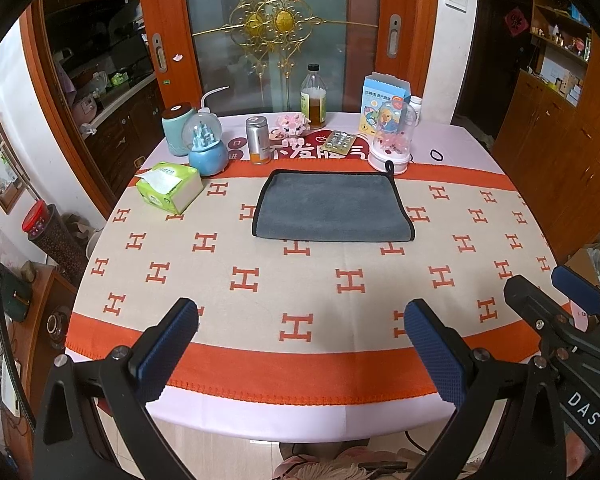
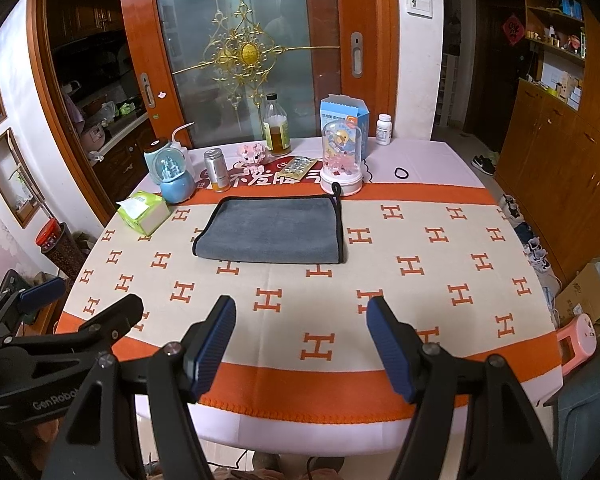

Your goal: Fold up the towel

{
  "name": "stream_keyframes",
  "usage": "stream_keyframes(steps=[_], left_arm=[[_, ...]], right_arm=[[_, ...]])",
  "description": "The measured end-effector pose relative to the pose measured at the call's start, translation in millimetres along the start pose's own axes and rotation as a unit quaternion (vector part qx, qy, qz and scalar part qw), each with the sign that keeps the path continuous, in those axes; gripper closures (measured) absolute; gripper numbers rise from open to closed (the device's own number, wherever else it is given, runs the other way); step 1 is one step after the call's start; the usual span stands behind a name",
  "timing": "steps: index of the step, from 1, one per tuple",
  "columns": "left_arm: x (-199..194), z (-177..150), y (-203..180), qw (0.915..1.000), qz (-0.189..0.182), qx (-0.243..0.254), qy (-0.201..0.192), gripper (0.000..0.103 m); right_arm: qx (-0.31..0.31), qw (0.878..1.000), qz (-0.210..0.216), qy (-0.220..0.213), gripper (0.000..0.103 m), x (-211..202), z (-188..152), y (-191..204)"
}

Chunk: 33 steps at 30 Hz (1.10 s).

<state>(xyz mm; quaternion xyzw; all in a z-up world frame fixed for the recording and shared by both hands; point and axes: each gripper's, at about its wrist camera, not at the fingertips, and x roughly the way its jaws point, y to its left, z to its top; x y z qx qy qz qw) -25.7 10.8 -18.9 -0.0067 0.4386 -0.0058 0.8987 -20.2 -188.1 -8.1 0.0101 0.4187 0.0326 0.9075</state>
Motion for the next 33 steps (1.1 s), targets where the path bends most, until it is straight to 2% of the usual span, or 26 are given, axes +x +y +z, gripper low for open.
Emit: stream_keyframes(steps=[33], left_arm=[[7.1,-2.6,0.2,1.0000,0.002,0.001,0.007,0.001]], right_arm=[[0.001,1.000,0.001,0.001,0.035,1.3,-0.1,0.8]])
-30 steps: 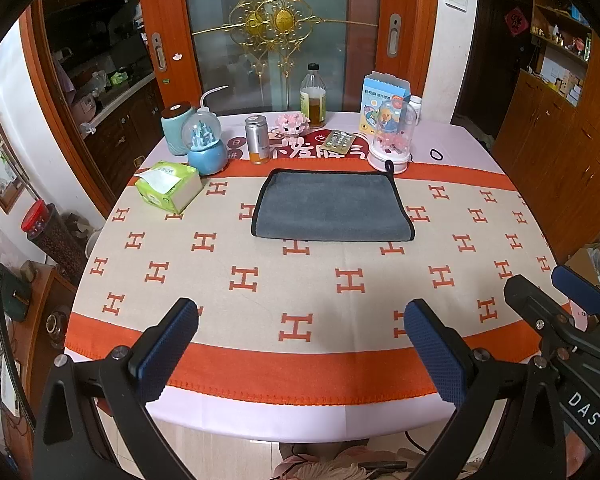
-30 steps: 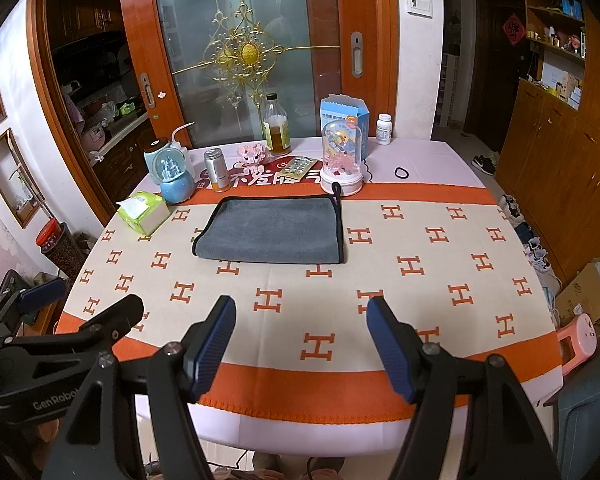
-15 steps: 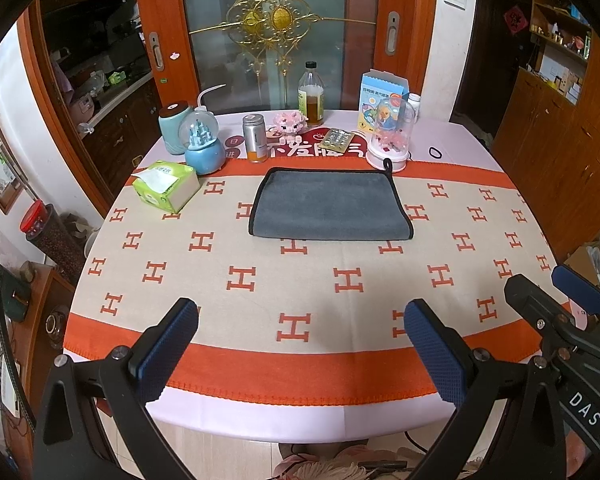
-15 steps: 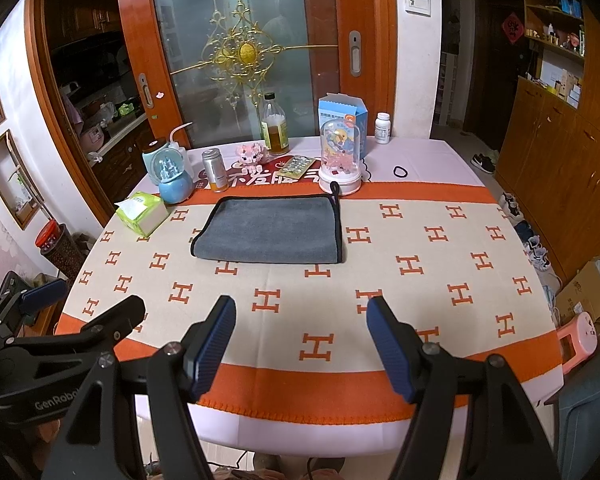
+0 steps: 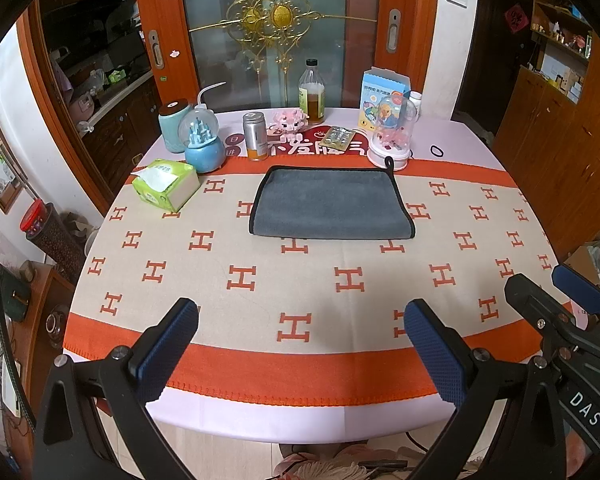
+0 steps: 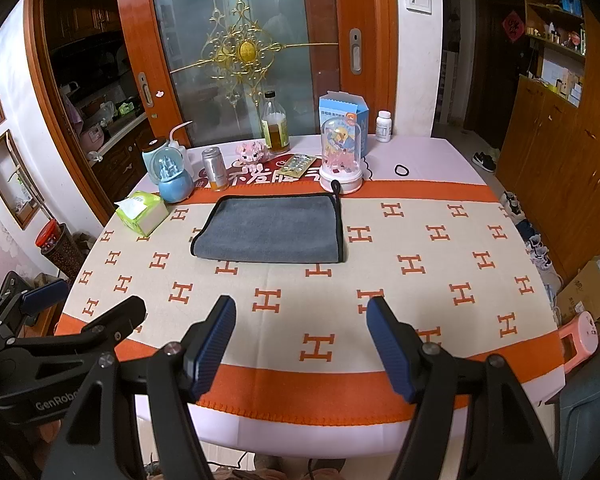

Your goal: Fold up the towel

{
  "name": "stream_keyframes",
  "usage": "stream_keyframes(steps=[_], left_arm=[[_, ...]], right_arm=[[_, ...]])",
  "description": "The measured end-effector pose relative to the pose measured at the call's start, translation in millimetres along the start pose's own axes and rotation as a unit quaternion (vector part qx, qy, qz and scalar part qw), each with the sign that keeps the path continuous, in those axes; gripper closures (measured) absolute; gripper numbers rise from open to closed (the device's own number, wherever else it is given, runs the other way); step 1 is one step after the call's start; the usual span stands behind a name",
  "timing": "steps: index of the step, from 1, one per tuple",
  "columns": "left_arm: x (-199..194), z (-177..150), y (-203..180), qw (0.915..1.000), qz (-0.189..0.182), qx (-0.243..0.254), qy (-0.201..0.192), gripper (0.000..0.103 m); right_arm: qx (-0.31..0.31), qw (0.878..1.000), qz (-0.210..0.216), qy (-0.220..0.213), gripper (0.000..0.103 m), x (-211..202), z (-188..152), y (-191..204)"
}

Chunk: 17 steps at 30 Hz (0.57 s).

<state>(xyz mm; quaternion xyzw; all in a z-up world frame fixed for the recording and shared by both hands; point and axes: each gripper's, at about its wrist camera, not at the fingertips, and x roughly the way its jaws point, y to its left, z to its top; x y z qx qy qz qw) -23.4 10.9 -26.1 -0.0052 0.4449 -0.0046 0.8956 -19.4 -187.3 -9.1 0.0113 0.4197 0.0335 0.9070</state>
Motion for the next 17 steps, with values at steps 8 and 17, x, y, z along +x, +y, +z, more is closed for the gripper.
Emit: stream_keyframes(steps=[8,17], left_arm=[[0.1,0.7,-0.5,1.0000,0.000,0.000,0.001,0.001],[5.1,0.6,-1.4,1.0000,0.000,0.001,0.004,0.001]], right_arm=[[0.001,1.000,0.000,0.001,0.035,1.2,0.0,-1.1],[0.001,1.000,0.001,0.003,0.035,2.6,-0.3,0.7]])
